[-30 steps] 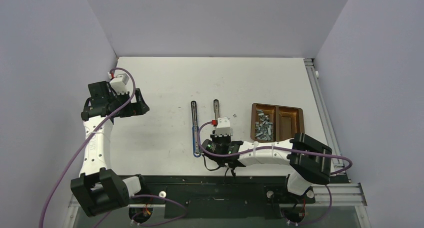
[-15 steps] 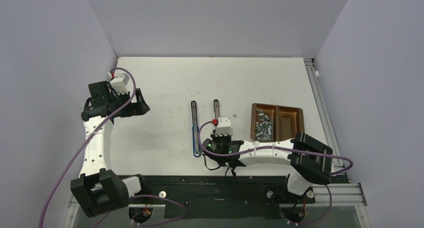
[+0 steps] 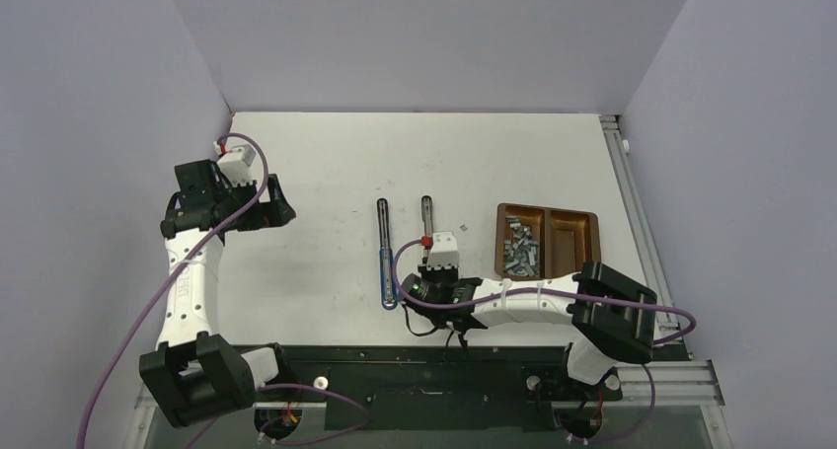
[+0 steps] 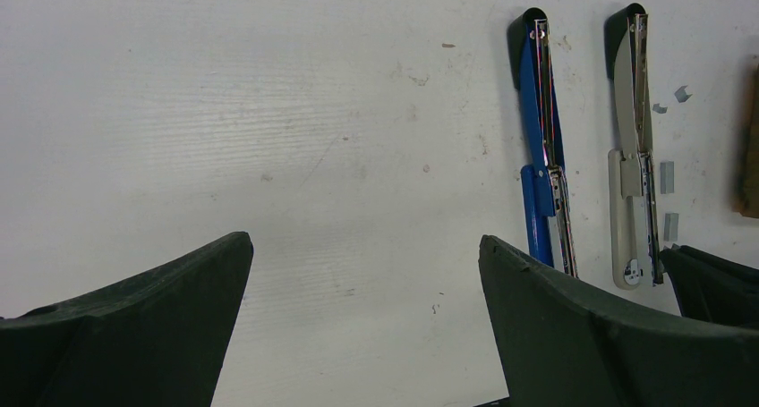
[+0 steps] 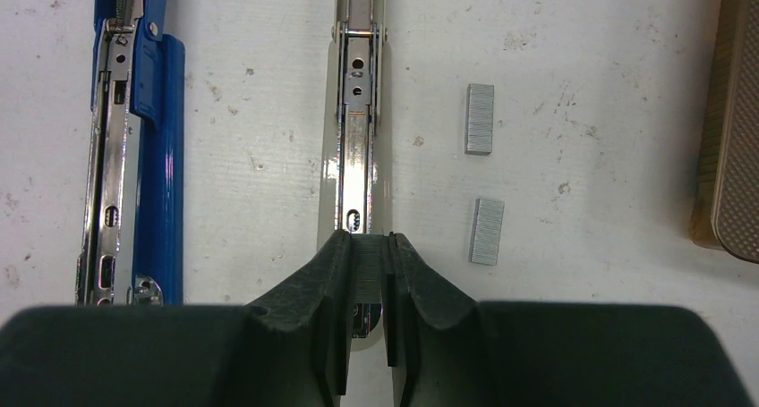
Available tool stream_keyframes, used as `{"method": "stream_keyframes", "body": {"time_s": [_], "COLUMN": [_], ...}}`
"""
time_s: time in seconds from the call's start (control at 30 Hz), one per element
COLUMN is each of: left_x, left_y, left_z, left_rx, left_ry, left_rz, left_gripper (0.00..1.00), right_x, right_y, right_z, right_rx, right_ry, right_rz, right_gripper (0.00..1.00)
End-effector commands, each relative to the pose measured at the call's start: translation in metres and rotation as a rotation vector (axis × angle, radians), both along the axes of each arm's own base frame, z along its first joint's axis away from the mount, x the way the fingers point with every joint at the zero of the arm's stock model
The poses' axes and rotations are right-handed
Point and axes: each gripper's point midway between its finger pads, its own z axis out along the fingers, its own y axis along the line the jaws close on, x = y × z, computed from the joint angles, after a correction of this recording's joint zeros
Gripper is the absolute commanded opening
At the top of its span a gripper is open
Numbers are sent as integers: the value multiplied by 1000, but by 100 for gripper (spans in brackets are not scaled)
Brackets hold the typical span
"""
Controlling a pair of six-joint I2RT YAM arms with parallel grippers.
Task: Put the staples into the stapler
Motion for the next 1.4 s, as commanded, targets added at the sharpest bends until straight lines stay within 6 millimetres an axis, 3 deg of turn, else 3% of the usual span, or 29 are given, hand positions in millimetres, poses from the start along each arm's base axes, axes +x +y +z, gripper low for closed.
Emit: {"method": "stream_keyframes", "body": {"time_s": [0.0, 0.27, 0.8, 1.37], "left_x": [4, 4, 3, 4], "left_y": [-2, -2, -2, -2], "left_z": [12, 12, 12, 12], "left_rx": [0, -2, -1, 0], "left_ry": [-55, -54, -56, -56], "left_rz": [-1, -2, -1, -1], "left_gripper": [96, 96, 96, 96], "right_x": [8, 10, 6, 4], "right_y": [4, 11, 20, 13], "right_z": [17, 39, 26, 13], "right_rx": [40, 68, 81, 52], "right_ry": [-47, -88, -55, -38], "right_rz": [-23, -7, 36, 21], "right_gripper": [9, 9, 9, 9]}}
